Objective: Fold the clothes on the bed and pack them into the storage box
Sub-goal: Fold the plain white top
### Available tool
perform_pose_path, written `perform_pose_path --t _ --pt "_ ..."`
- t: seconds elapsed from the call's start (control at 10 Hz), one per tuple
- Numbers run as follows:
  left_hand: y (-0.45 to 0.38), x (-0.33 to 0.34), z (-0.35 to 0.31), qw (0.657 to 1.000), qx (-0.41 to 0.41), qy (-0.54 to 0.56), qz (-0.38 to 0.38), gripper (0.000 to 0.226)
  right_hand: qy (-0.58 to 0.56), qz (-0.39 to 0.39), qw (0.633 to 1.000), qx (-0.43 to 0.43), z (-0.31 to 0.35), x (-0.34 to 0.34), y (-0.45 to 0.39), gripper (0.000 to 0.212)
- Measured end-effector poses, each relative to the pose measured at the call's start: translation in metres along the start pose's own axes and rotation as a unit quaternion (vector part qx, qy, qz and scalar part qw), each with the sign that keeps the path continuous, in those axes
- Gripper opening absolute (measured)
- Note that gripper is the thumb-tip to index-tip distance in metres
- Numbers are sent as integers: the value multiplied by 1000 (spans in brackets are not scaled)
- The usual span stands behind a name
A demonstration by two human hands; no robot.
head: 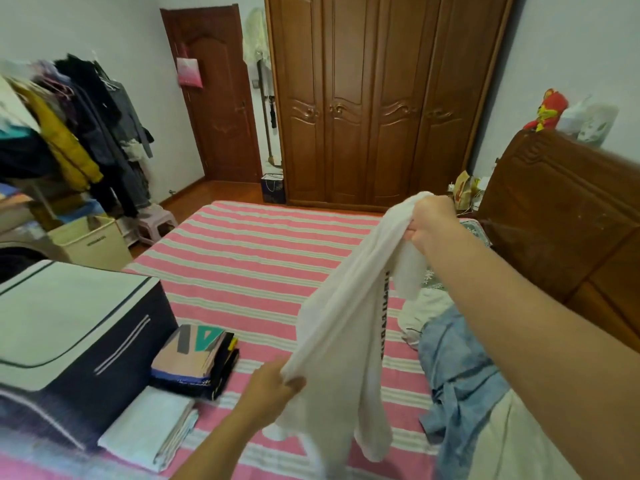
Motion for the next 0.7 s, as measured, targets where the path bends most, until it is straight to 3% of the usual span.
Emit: perform_pose_path --t 0.1,0.2,0.3,0.4,0.5,0.6,0.7 --pt "30 -38 37 998 -42 30 -38 14 49 11 998 -28 7 -14 -17 40" --pt "61 -77 0 993 -34 105 -31 29 194 50 976 -80 17 -12 -39 31" --pt "58 -84 -67 972 8 234 13 36 261 164 943 -128 22 16 -36 20" --pt "52 -69 -133 910 8 414 33 34 279 336 886 -155 1 55 4 38" --pt "41 -44 -174 839 -41 542 13 22 429 357 801 -217 -41 60 59 52" --pt "22 -17 -182 856 -86 510 -6 15 408 375 794 -249 -96 45 112 75" --pt "7 2 -172 903 -114 413 -30 10 340 238 873 -255 -122 13 90 39"
Point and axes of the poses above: each hand's wrist, its own y-axis away from the middle knuckle, its own x-axis out of the palm, z = x × y, the point moved 10 cm from there along -y, towards the middle knuckle, and after that the axes turned 12 degrees about y, right-handed, at the moved point
